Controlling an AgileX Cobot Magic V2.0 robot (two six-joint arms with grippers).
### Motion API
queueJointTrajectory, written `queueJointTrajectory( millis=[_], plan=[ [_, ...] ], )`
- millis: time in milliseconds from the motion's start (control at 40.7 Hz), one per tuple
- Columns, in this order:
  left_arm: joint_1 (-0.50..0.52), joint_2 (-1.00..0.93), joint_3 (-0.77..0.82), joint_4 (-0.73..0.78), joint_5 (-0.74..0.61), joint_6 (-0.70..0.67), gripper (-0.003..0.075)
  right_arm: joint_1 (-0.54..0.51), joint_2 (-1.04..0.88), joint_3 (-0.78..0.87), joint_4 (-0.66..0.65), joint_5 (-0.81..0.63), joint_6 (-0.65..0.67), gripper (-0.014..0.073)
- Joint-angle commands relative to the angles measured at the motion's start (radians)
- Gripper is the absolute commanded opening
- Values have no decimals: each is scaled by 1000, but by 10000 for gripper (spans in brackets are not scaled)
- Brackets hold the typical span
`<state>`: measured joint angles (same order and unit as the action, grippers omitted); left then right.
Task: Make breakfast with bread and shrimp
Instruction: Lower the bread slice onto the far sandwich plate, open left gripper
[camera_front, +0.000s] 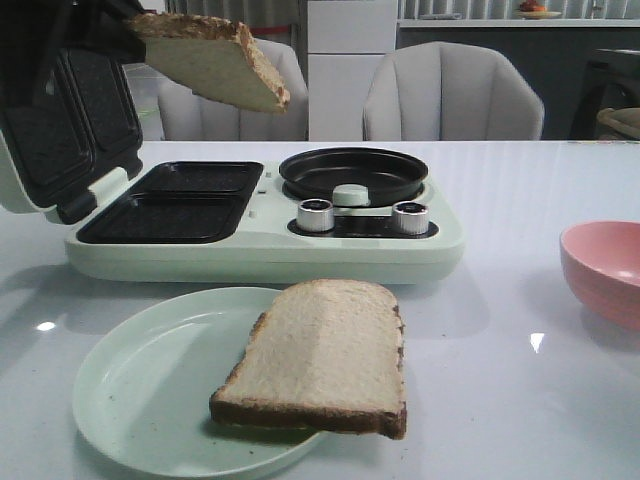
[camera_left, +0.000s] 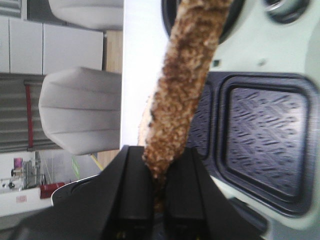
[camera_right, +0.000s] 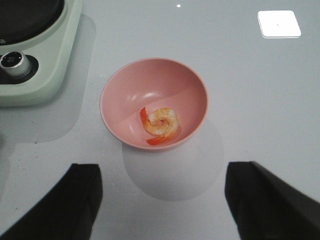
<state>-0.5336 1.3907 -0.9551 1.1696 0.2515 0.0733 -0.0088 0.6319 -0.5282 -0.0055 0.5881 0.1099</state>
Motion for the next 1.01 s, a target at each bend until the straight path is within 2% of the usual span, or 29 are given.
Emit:
queueJointTrajectory(
  millis=[0, 221, 418, 811, 885, 983],
  plan=[
    [50, 80, -138, 18, -47, -14, 99, 1, 7, -27, -10, -77, -6, 610],
    [119, 324, -364, 18, -45, -14, 99, 1, 7, -27, -10, -77, -6, 610],
    [159, 464, -491, 18, -45, -14, 99, 1, 7, -27, -10, -77, -6, 610],
    [201, 597, -548, -36, -4, -14, 104, 1, 7, -27, -10, -78, -6, 610],
    [201, 596, -548, -60, -2, -14, 132, 1, 7, -27, -10, -78, -6, 610],
    [201, 596, -546, -64, 3, -14, 247, 1, 7, -27, -10, -78, -6, 610]
  ],
)
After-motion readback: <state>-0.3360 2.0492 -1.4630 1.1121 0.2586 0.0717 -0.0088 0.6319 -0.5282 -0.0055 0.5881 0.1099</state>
